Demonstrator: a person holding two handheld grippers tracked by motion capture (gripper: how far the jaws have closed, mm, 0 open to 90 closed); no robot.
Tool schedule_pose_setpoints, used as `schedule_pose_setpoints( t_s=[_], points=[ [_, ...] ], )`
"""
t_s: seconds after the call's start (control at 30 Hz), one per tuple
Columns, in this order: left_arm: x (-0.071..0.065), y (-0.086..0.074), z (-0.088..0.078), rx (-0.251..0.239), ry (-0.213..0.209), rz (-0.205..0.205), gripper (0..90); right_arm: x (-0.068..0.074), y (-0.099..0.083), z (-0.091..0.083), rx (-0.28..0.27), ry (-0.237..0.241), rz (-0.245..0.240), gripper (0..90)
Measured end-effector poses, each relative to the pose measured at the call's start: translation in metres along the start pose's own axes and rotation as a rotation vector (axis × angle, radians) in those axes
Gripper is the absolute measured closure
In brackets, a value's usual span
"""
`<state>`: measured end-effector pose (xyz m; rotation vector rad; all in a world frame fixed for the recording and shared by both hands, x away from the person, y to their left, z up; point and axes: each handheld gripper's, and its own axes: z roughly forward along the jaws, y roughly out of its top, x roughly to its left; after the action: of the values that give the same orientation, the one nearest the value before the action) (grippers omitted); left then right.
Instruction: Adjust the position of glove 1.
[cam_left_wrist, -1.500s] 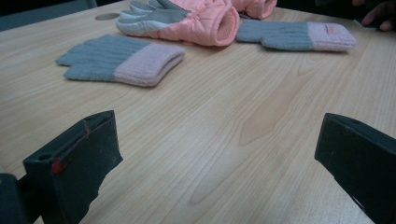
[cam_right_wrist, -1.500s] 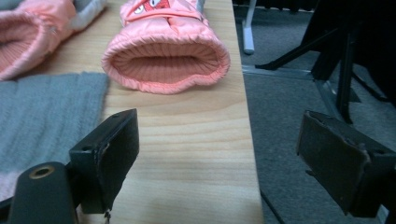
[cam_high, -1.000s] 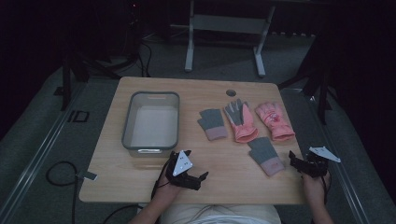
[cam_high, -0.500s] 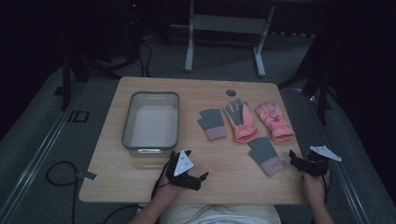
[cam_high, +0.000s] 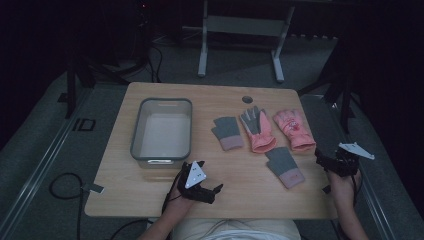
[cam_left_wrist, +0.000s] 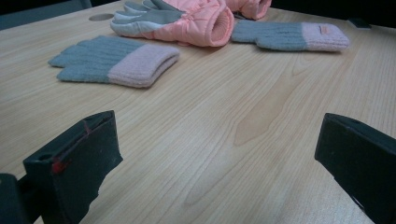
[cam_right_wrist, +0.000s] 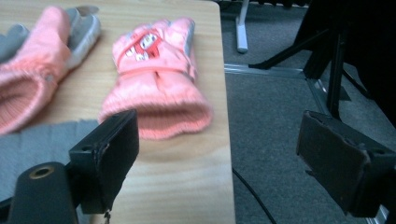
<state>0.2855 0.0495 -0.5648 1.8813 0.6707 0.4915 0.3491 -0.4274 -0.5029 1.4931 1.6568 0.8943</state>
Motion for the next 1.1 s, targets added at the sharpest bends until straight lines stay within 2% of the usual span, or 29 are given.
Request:
schedule_pose_setpoints(
  t_s=[0.33, 0.37, 0.63, 0.83, 0.9, 0.97, 1.1],
  points=[
    [-0.001, 0.000, 0.000, 0.000, 0.006, 0.005, 0.0, 0.010, 0.031, -0.006, -0.049, 0.021, -0.005, 12.5],
    [-0.001, 0.000, 0.000, 0.000, 0.005, 0.006, 0.0, 0.014, 0.041, -0.005, -0.054, 0.034, -0.005, 11.8],
    [-0.001, 0.000, 0.000, 0.001, -0.001, 0.007, 0.0, 0.029, 0.068, -0.005, -0.087, 0.044, -0.041, 12.8],
    [-0.001, 0.000, 0.000, 0.002, -0.002, 0.009, 0.0, 0.042, 0.082, -0.006, -0.128, 0.081, -0.052, 13.6],
    [-0.001, 0.000, 0.000, 0.002, -0.001, 0.008, 0.0, 0.047, 0.086, -0.008, -0.138, 0.114, -0.052, 14.2],
    [0.000, 0.000, 0.000, 0.001, -0.003, 0.006, 0.0, 0.052, 0.089, -0.009, -0.132, 0.154, -0.062, 14.8],
    [0.000, 0.000, 0.000, 0.002, -0.005, 0.004, 0.0, 0.064, 0.093, -0.007, -0.118, 0.176, -0.097, 14.6]
  ],
)
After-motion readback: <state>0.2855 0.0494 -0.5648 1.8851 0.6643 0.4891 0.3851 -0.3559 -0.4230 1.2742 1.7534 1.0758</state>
